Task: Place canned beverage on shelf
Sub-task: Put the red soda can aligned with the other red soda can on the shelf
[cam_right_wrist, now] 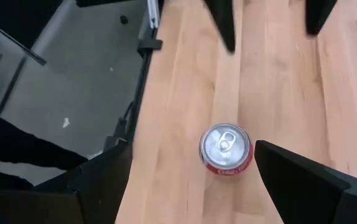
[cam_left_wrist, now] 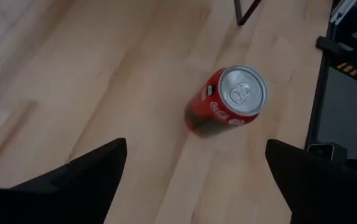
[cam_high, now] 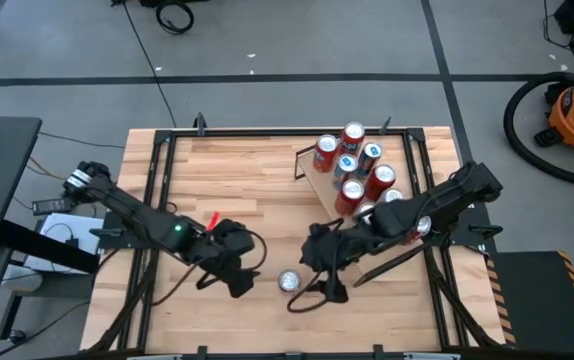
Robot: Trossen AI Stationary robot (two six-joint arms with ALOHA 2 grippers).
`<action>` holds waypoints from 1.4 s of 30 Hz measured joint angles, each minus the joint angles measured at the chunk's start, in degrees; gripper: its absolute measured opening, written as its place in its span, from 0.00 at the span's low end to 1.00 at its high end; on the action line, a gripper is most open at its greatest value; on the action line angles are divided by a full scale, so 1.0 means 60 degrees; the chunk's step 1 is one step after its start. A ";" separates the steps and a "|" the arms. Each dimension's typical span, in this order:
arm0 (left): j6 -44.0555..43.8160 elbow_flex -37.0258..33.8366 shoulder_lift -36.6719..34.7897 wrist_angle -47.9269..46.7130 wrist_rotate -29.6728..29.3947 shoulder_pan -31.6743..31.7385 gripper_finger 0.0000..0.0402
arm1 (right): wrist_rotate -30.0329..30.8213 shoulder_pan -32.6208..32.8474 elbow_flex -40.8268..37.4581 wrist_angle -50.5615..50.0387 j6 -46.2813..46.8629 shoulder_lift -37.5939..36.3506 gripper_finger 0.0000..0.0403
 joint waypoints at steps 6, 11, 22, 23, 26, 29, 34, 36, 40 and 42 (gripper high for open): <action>-0.0164 0.0000 -0.0649 -0.0635 -0.0217 -0.0146 0.98 | 0.0529 0.0315 0.0138 0.0239 0.0020 0.0582 0.86; -0.0139 0.0005 -0.1132 -0.1031 -0.0459 -0.0174 0.98 | 0.1023 0.0526 0.1824 -0.0964 -0.0238 0.1559 0.86; -0.0169 -0.0004 -0.1910 -0.1379 -0.0558 -0.0189 0.98 | 0.1084 0.0509 0.4258 -0.2184 -0.1063 0.3626 0.86; -0.0177 0.0000 -0.1958 -0.1370 -0.0638 -0.0189 0.98 | 0.1089 0.0492 0.4258 -0.2172 -0.1118 0.3690 0.86; -0.0208 0.0000 -0.1993 -0.1381 -0.0799 -0.0186 0.98 | 0.1147 0.0438 0.4183 -0.2204 -0.1473 0.3753 0.86; -0.0211 0.0000 -0.1993 -0.1383 -0.0829 -0.0182 0.98 | 0.1397 0.0351 0.3879 -0.2047 -0.1922 0.3737 0.86; -0.0324 0.0000 -0.1979 -0.1390 -0.0917 -0.0182 0.98 | 0.1510 0.0202 0.3373 -0.1815 -0.2132 0.3734 0.87; -0.0415 0.0000 -0.1979 -0.1404 -0.1007 -0.0182 0.98 | 0.1436 0.0146 0.3125 -0.1890 -0.2131 0.3738 0.88; -0.0488 0.0000 -0.1979 -0.1492 -0.1052 -0.0175 0.98 | 0.1180 0.0070 0.2599 -0.1721 -0.2198 0.3734 0.93; -0.0488 0.0000 -0.1979 -0.1502 -0.1052 -0.0175 0.98 | 0.1113 0.0047 0.2403 -0.1671 -0.2231 0.3742 0.96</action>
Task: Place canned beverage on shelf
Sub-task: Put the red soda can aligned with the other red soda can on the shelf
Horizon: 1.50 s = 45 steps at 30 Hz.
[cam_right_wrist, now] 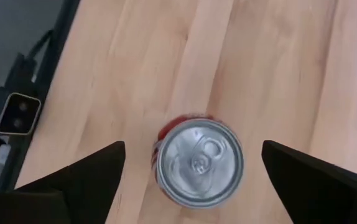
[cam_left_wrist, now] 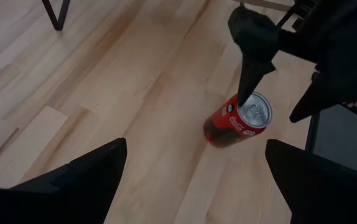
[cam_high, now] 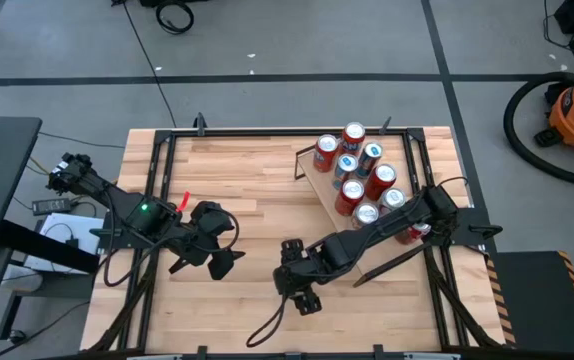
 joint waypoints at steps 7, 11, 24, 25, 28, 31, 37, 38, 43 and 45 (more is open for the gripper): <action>0.0000 0.0000 0.0000 -0.0066 -0.0102 0.0000 0.98 | 0.0002 -0.0079 -0.0674 0.0892 -0.0127 -0.0007 0.99; 0.0000 0.0000 0.0000 -0.0110 -0.0098 0.0000 0.98 | 0.0108 -0.0079 -0.1081 0.1252 -0.0311 -0.0007 0.99; -0.0004 0.0000 0.0000 -0.0146 -0.0087 0.0000 0.98 | 0.0136 -0.0079 -0.2212 0.2218 -0.0315 -0.0007 0.97; -0.0006 0.0000 0.0000 -0.0149 -0.0087 0.0000 0.98 | 0.0143 -0.0079 -0.2266 0.2253 -0.0315 -0.0007 0.97; -0.0010 0.0000 0.0000 -0.0164 -0.0062 0.0000 0.98 | 0.0144 -0.0079 -0.2334 0.2465 -0.0315 -0.0007 0.94; -0.0011 0.0000 0.0004 -0.0168 -0.0062 0.0000 0.98 | 0.0140 -0.0097 -0.2557 0.2852 -0.0316 -0.0011 0.90; -0.0101 0.0000 0.0004 -0.0171 -0.0062 0.0000 0.98 | -0.0020 -0.0138 -0.2800 0.3132 -0.0311 -0.0011 0.83; -0.0102 0.0000 0.0004 -0.0173 -0.0062 0.0000 0.98 | -0.0020 -0.0137 -0.2798 0.3130 -0.0311 -0.0011 0.82; -0.0098 0.0000 0.0006 -0.0184 -0.0062 0.0000 0.98 | -0.0053 -0.0141 -0.2440 0.2800 -0.0469 -0.0061 0.79; -0.0098 0.0000 0.0007 -0.0199 -0.0062 0.0000 0.98 | -0.0049 -0.0141 -0.2146 0.2573 -0.0563 -0.0159 0.80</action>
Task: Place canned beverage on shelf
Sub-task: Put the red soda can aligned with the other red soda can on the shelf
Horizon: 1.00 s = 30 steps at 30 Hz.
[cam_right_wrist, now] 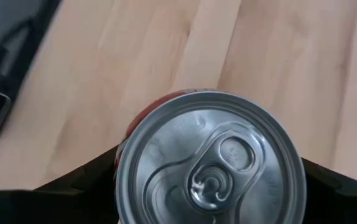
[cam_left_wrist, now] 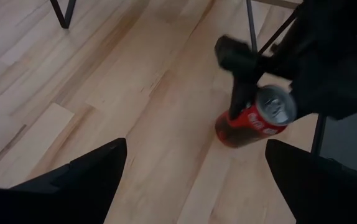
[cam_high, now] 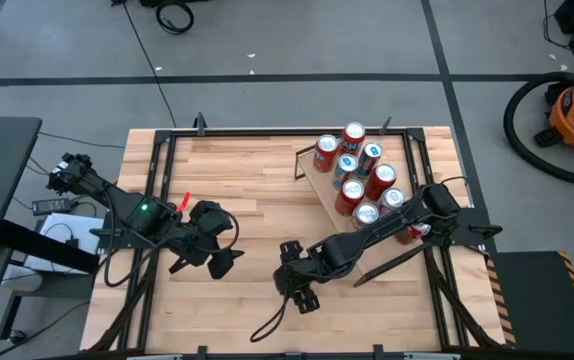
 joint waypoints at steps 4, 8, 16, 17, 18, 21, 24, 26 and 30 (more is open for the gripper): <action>0.0001 0.0000 0.0000 -0.0057 0.0000 0.0000 0.98 | 0.0004 -0.0004 0.0941 -0.1196 0.0081 -0.0034 0.80; 0.0007 0.0000 0.0000 -0.0052 -0.0004 0.0000 0.98 | 0.0201 0.0000 0.2040 -0.2459 0.0272 -0.0040 0.80; 0.0019 -0.0004 0.0004 -0.0111 -0.0004 0.0000 0.98 | 0.0272 0.0082 0.3186 -0.4836 0.1164 -0.0450 0.80; 0.0022 -0.0004 0.0004 -0.0116 -0.0004 0.0000 0.98 | 0.0221 0.0133 0.3143 -0.5017 0.1238 -0.0600 0.80; 0.0035 -0.0004 0.0004 -0.0132 -0.0004 0.0000 0.98 | 0.0202 0.0196 0.3026 -0.5063 0.1269 -0.0776 0.80; 0.0107 -0.0004 0.0004 -0.0173 -0.0007 0.0000 0.98 | 0.0224 0.0425 0.2585 -0.5054 0.1279 -0.1383 0.80; 0.0138 -0.0004 0.0004 -0.0198 -0.0007 0.0000 0.98 | 0.0384 0.0646 0.1996 -0.4803 0.1344 -0.2085 0.80; 0.0138 -0.0004 0.0004 -0.0212 -0.0007 0.0000 0.98 | 0.0415 0.0762 0.1550 -0.4730 0.1507 -0.2561 0.80; 0.0135 -0.0004 0.0004 -0.0234 -0.0007 0.0000 0.98 | 0.0460 0.0942 0.0651 -0.4737 0.1873 -0.3404 0.80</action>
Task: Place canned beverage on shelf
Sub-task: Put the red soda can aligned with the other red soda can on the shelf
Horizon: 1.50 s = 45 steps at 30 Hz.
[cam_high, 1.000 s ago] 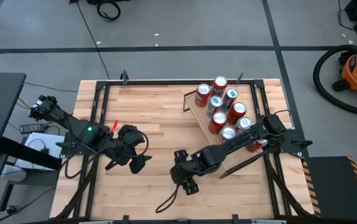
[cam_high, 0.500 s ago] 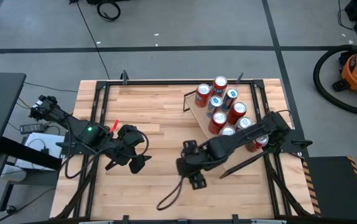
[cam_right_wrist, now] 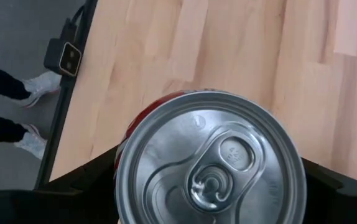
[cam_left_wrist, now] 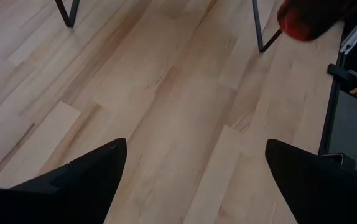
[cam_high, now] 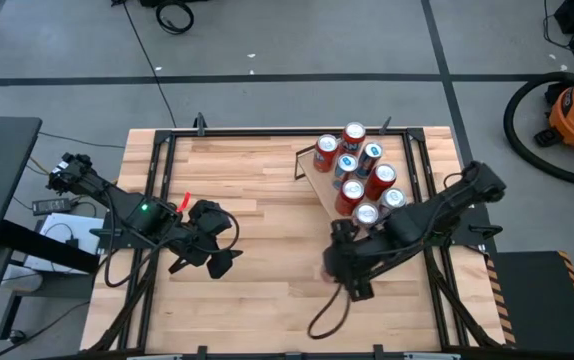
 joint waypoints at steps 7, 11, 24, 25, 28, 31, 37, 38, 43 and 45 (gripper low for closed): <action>-0.0040 0.0000 0.0000 -0.0004 0.0000 0.0000 0.98 | 0.0946 0.0178 -0.1239 0.0061 0.0525 -0.1562 0.80; -0.0040 0.0000 0.0000 -0.0010 0.0000 0.0000 0.98 | 0.1026 0.0337 -0.2037 0.0059 0.0785 -0.2342 0.80; -0.0036 0.0000 -0.0004 -0.0015 0.0000 0.0000 0.98 | 0.1633 0.0985 -0.2951 -0.0676 0.0942 -0.3335 0.80; -0.0036 0.0000 -0.0004 -0.0012 0.0000 0.0000 0.98 | 0.1631 0.1024 -0.2951 -0.0743 0.0921 -0.3348 0.80; -0.0025 0.0000 -0.0004 -0.0011 0.0000 0.0059 0.98 | 0.1606 0.1178 -0.2951 -0.0927 0.0928 -0.3361 0.80; -0.0023 0.0000 -0.0004 -0.0012 -0.0004 0.0181 0.98 | 0.1625 0.1357 -0.2955 -0.1076 0.0990 -0.3436 0.80; -0.0002 0.0000 -0.0004 -0.0016 -0.0029 0.0410 0.98 | 0.1733 0.1517 -0.3161 -0.1134 0.1087 -0.3845 0.80; 0.0000 0.0000 -0.0004 -0.0011 -0.0029 0.0454 0.98 | 0.1710 0.1514 -0.3313 -0.1113 0.1203 -0.3981 0.80; -0.0004 0.0000 -0.0004 -0.0015 -0.0029 0.0504 0.98 | 0.1540 0.1524 -0.3935 -0.0775 0.1687 -0.4600 0.80; -0.0004 0.0000 -0.0004 -0.0015 -0.0025 0.0503 0.98 | 0.1544 0.1522 -0.4083 -0.0561 0.1708 -0.4779 0.80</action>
